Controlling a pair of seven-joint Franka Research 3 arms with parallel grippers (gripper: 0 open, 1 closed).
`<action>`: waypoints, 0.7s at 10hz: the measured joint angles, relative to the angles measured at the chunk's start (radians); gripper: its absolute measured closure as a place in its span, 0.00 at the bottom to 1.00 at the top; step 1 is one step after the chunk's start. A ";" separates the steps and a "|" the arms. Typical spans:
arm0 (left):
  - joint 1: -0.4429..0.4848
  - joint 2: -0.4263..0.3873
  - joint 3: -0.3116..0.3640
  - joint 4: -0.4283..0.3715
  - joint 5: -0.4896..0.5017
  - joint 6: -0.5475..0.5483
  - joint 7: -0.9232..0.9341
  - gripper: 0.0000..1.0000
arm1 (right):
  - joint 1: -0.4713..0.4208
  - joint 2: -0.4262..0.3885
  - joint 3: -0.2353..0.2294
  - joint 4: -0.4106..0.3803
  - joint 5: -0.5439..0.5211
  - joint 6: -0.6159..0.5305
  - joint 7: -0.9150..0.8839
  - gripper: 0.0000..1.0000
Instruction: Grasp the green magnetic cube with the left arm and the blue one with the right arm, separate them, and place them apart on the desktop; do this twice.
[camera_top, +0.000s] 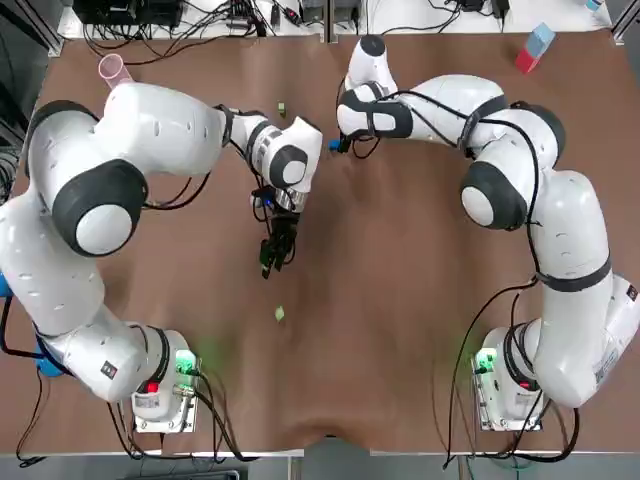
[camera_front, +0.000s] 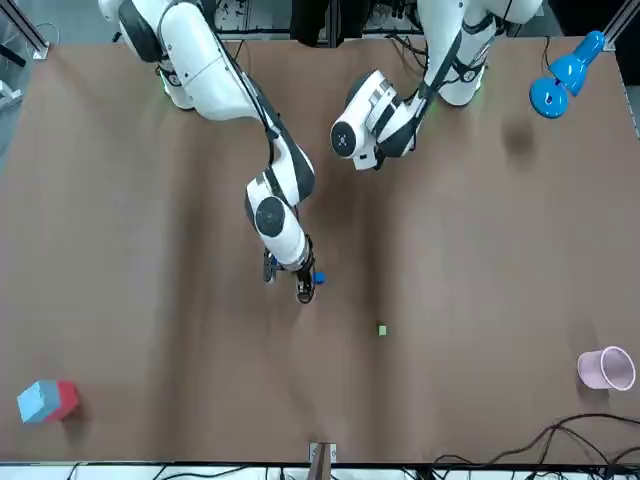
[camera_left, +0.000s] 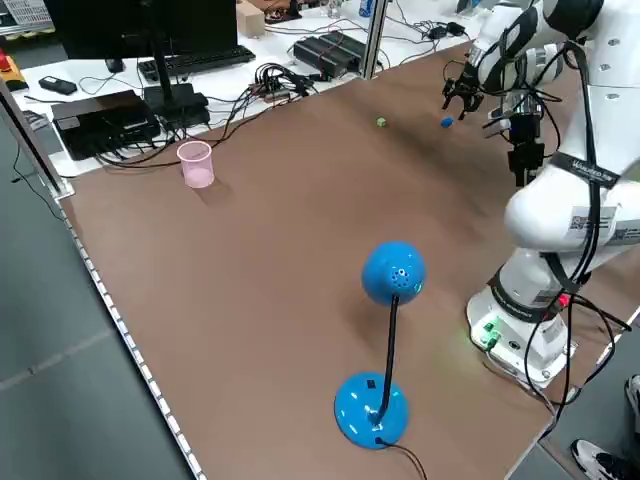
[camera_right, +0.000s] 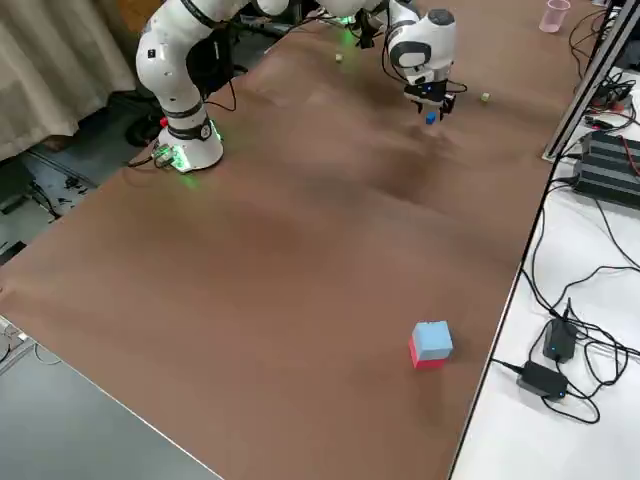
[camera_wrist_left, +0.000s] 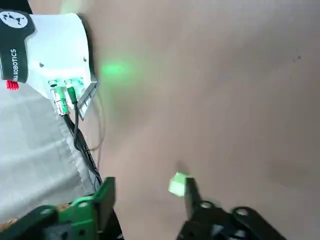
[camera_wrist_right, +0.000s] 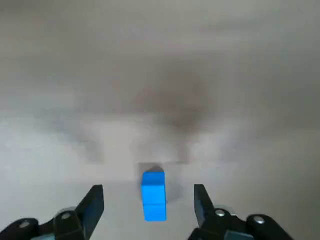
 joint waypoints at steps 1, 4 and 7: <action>0.027 0.003 0.004 0.005 0.007 0.035 0.000 0.12 | 0.001 0.006 0.001 0.000 0.000 0.007 0.000 0.19; 0.318 0.019 0.009 0.136 0.025 0.265 0.039 0.00 | 0.002 0.010 0.002 0.000 0.001 0.022 0.000 0.22; 0.318 0.220 0.021 0.482 0.025 0.305 -0.060 0.00 | 0.000 0.012 0.000 -0.002 0.001 0.032 0.000 0.22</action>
